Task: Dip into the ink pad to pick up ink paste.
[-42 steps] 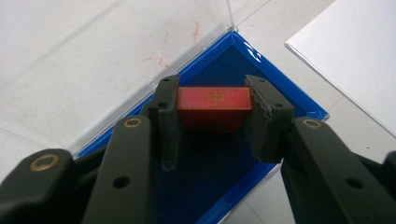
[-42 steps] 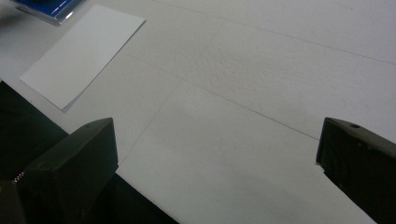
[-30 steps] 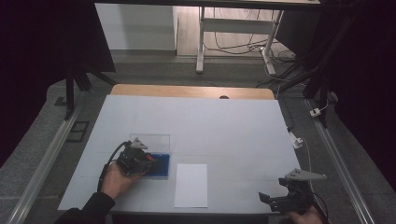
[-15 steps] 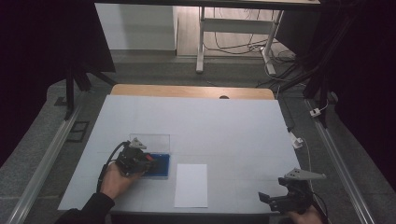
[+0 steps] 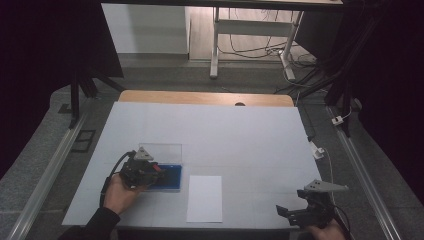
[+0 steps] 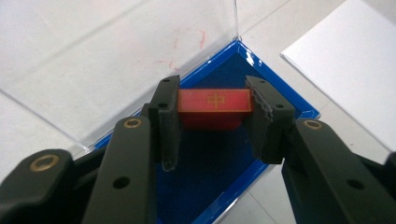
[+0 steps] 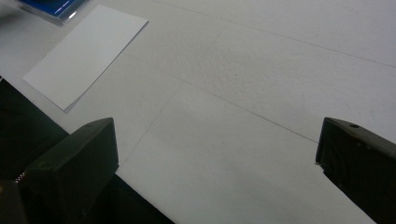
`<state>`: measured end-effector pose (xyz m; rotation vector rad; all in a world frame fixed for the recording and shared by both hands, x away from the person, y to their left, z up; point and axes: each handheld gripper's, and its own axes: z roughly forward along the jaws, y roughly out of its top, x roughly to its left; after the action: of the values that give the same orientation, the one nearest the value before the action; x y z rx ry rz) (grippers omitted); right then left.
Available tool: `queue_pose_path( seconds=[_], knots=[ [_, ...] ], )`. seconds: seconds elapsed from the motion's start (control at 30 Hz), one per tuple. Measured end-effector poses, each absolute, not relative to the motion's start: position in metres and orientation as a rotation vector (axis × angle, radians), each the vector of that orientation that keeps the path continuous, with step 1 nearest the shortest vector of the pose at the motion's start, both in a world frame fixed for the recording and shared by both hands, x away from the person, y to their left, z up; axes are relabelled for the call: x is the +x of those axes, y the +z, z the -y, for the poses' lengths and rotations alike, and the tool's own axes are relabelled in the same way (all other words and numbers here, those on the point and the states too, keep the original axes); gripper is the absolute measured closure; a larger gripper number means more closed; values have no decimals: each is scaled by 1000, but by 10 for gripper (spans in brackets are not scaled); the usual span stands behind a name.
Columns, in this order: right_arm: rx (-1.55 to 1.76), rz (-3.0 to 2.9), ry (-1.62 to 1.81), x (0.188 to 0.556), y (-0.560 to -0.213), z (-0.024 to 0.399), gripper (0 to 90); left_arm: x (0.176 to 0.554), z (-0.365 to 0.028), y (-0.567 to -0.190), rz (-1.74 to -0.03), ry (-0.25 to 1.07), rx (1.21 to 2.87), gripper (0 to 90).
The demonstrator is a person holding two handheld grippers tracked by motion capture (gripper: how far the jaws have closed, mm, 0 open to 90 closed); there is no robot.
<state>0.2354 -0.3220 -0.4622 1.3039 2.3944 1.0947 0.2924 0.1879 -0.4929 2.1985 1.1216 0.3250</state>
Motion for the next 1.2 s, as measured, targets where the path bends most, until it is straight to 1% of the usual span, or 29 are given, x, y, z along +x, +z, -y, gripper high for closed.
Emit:
queue_pose_path(
  seconds=[0.27, 0.57, 1.2],
  knots=[
    [1300, -2396, 1094, 235, -462, 322, 0, 286, -191, -482, -1140, 311, 2155, 581],
    [1302, -2394, 1096, 234, -462, 322, 0, 277, -185, -470, -1080, 325, 2159, 581],
    [1306, -2391, 1099, 234, -462, 324, 0, 266, -173, -455, -1017, 281, 2135, 581]
  ],
)
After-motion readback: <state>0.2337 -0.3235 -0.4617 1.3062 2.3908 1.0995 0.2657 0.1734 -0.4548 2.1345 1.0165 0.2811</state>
